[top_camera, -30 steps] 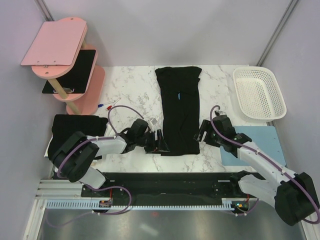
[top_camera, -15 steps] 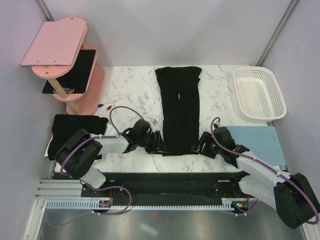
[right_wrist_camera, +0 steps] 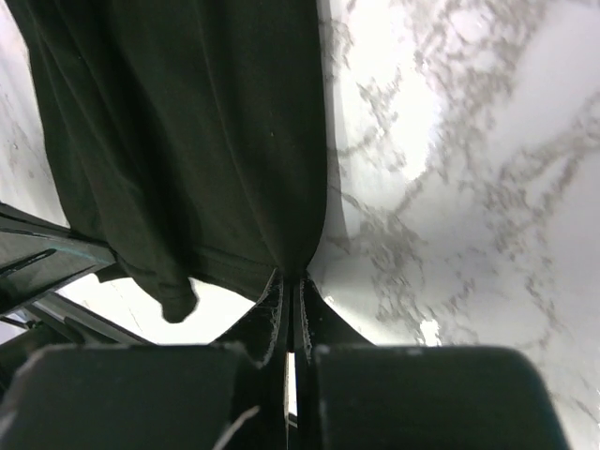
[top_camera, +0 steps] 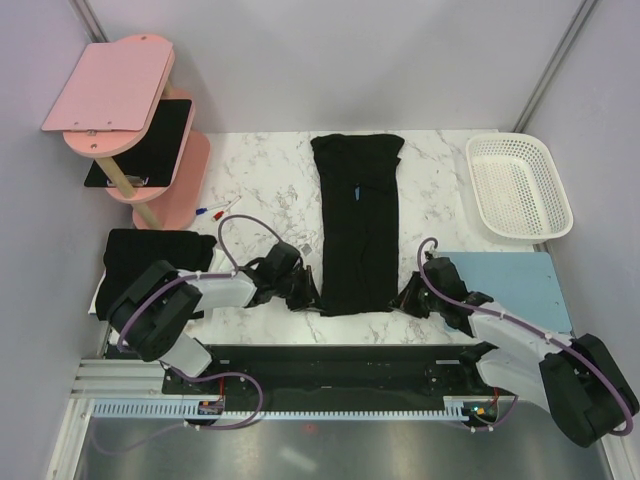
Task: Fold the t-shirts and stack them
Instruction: Grab the bottom of the folded rectangular tshirt with both arms
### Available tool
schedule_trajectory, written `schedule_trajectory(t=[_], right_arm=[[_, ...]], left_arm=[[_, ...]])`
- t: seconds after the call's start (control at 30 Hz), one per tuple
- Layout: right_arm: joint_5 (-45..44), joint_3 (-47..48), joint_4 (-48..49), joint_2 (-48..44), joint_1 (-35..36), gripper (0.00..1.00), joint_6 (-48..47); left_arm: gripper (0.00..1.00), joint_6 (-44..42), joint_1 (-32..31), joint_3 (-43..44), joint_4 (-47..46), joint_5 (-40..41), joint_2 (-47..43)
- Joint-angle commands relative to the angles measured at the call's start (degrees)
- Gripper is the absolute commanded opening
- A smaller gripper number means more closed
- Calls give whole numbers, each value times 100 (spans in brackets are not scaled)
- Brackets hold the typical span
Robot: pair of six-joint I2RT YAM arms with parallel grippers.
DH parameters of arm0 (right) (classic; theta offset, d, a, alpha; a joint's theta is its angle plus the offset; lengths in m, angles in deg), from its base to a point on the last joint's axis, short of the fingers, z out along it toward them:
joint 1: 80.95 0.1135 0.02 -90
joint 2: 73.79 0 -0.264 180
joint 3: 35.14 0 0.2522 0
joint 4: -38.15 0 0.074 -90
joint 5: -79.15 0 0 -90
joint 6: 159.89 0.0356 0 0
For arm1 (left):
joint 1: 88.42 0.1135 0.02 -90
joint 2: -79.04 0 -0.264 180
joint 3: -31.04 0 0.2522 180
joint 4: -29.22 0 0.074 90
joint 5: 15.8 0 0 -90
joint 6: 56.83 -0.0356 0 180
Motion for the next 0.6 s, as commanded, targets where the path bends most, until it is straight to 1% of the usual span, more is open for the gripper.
schedule_trajectory(t=[0.0, 0.07, 0.23, 0.37, 0.57], right_arm=[[-303, -166, -936, -522, 44, 0, -196], [-276, -175, -1155, -767, 53, 0, -187], [-101, -254, -1420, -1076, 70, 0, -214], [40, -281, -1464, -1173, 132, 0, -301], [348, -106, -1043, -1068, 193, 0, -372]], left_arm=[[2, -89, -36, -272, 1316, 688, -524], [2, -98, -36, -272, 1615, 688, -857], [2, -195, -62, -272, 2142, 539, -1219], [2, -213, -71, -342, 2204, 530, -1343], [2, -283, -97, -79, 2196, 530, -1448]])
